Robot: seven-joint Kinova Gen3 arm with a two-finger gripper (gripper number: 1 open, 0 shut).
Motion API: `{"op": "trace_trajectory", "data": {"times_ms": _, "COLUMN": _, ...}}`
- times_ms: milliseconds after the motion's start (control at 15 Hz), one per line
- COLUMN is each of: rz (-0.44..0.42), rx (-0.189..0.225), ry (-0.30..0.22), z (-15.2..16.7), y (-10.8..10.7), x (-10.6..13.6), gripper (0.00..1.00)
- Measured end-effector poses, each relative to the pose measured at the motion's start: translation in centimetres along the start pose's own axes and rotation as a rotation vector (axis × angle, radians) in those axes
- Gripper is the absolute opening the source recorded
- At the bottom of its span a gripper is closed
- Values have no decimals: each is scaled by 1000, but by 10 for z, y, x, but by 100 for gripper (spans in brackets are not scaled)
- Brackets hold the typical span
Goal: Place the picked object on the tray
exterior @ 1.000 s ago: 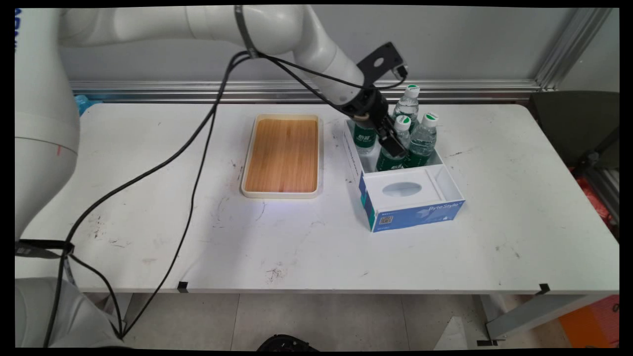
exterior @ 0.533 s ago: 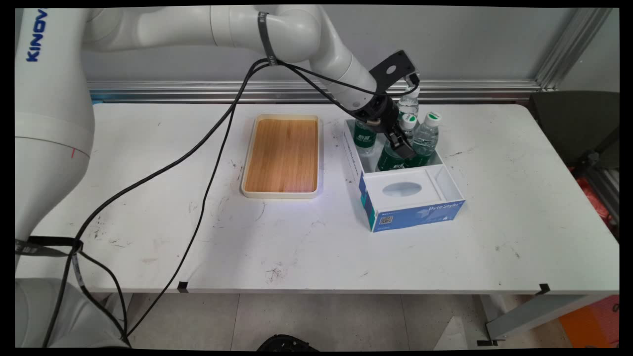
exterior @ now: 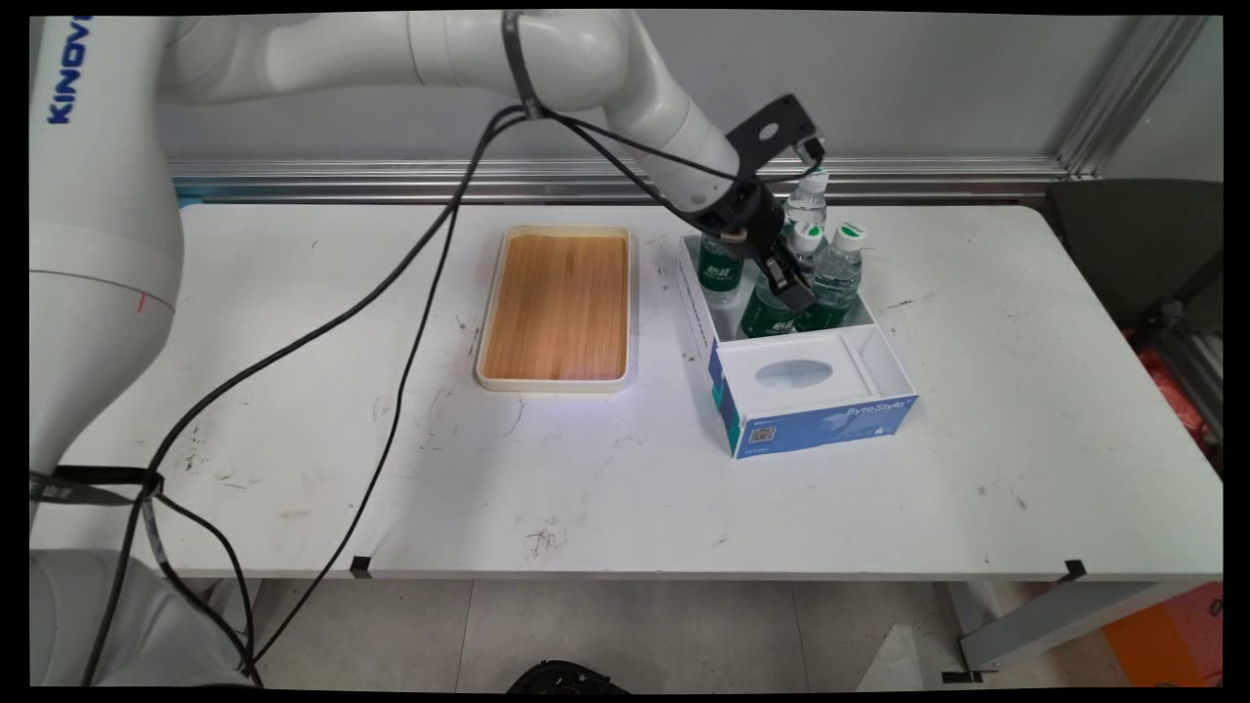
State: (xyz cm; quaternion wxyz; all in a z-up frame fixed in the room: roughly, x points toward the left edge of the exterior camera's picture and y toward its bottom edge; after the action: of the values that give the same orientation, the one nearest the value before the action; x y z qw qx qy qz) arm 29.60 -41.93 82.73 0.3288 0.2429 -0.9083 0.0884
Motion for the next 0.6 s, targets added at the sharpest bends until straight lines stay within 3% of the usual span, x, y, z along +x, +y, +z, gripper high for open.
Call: {"op": "trace_trajectory", "data": {"times_ms": 600, "rz": 12, "rx": -8, "ry": 39, "z": -79, "y": -2, "x": 12, "gripper": 0}}
